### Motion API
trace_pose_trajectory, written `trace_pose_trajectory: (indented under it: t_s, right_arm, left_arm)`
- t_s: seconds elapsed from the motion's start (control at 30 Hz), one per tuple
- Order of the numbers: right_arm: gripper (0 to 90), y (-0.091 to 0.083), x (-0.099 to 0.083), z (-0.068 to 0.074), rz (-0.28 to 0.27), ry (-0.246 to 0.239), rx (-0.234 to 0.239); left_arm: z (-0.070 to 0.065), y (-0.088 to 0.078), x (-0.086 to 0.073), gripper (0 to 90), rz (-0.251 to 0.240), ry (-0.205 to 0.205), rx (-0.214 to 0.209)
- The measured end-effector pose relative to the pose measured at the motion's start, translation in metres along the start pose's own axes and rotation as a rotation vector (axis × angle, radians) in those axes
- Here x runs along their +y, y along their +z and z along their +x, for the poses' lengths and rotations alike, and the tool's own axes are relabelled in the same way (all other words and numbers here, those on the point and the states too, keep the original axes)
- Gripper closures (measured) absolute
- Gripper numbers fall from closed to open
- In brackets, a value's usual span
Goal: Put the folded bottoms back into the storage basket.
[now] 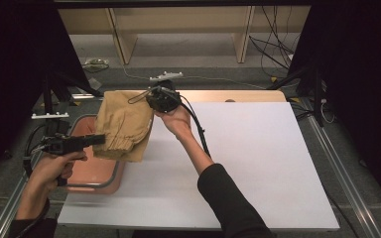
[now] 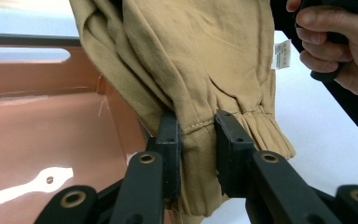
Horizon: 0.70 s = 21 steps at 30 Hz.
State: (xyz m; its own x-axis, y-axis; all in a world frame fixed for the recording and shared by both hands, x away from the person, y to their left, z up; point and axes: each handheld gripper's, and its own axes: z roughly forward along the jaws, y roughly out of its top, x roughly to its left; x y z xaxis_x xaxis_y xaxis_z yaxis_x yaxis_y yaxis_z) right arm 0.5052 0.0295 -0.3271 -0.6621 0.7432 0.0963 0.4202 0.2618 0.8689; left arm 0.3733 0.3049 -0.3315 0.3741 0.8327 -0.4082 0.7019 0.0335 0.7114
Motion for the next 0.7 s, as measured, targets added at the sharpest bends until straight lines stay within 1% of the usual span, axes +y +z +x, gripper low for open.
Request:
trace_pose_trajectory:
  t_s: [0.13,0.33,0.53,0.7]
  right_arm:
    - [83.9,0.002,0.001,0.002,0.003,-0.002,0.004]
    - [83.9,0.005,0.003,0.006,0.004,-0.009,0.004]
    - [83.9,0.01,0.006,0.012,0.007,-0.019,0.01]
    - [83.9,0.013,0.009,0.018,0.001,-0.028,0.018]
  left_arm:
    - [0.002,0.0,0.0,73.2,0.001,-0.004,0.008]
    - [0.007,-0.004,-0.001,73.2,-0.001,-0.01,0.008]
    - [0.012,-0.009,-0.001,73.2,-0.002,-0.019,0.019]
    - [0.013,-0.016,0.001,73.2,-0.014,-0.021,0.029]
